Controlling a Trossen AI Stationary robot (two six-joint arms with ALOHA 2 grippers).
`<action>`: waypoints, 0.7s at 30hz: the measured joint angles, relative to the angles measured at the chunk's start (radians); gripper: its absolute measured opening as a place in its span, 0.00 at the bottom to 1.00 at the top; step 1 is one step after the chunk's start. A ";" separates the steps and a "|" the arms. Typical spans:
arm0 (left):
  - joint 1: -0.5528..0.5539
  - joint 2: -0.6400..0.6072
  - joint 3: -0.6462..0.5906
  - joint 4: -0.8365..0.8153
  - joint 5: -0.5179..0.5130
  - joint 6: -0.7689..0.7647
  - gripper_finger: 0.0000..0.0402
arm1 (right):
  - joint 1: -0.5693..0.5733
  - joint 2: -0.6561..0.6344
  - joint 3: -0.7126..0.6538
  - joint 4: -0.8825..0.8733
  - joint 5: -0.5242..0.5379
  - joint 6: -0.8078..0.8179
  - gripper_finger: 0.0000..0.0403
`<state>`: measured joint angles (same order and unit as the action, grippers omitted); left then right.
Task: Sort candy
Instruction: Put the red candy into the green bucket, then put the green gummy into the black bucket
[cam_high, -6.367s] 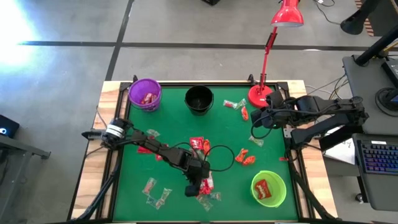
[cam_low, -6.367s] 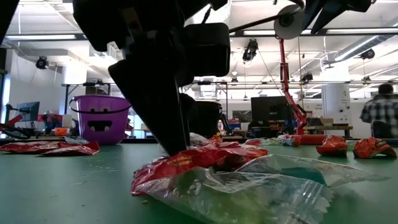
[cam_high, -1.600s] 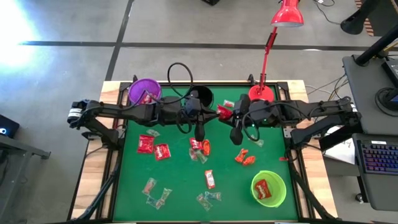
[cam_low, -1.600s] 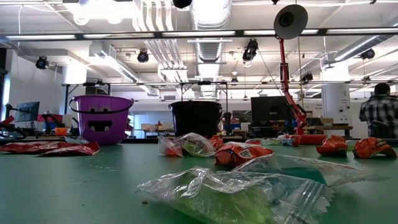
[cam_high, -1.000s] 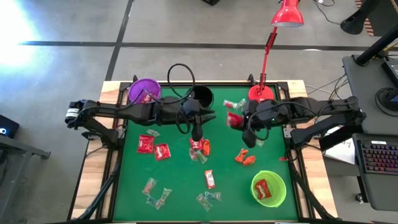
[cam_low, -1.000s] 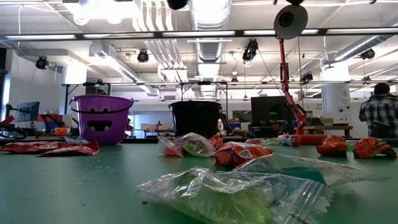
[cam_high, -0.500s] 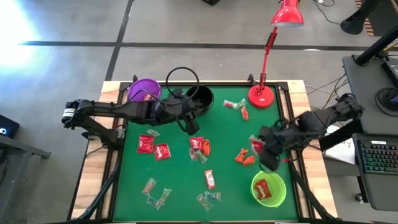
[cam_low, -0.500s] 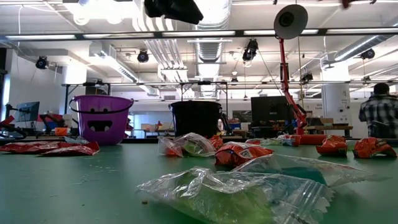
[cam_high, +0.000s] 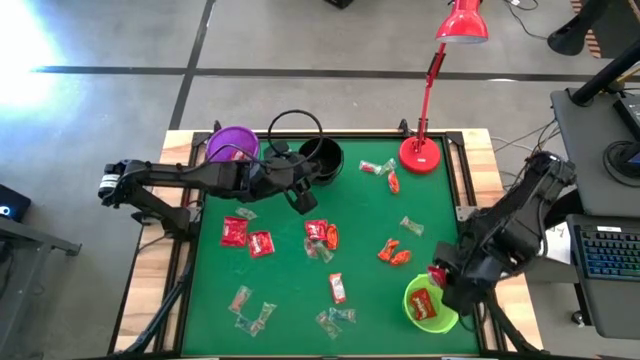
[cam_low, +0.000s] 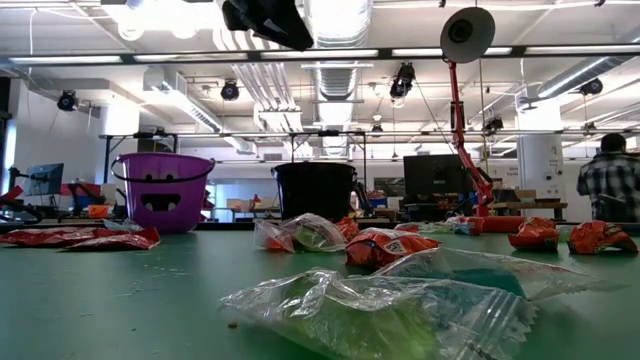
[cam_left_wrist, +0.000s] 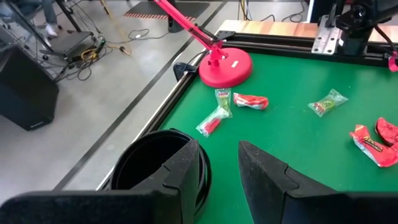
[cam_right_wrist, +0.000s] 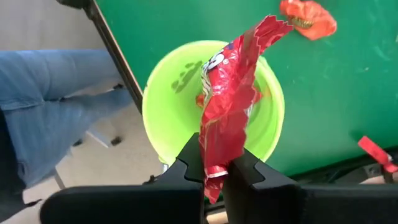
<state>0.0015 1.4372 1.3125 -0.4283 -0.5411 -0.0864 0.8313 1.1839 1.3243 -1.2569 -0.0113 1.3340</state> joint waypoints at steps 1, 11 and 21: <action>0.002 0.000 0.000 0.000 0.000 0.000 0.24 | 0.010 0.008 -0.001 0.008 -0.001 0.003 0.03; 0.007 0.000 0.000 0.000 0.000 0.000 0.24 | 0.026 0.107 -0.001 0.015 -0.051 0.057 0.08; 0.014 -0.041 0.000 -0.061 -0.003 0.000 0.24 | 0.029 0.160 0.016 0.012 -0.075 0.017 0.29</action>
<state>0.0151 1.3958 1.3125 -0.4897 -0.5437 -0.0868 0.8600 1.3442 1.3400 -1.2454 -0.0865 1.3514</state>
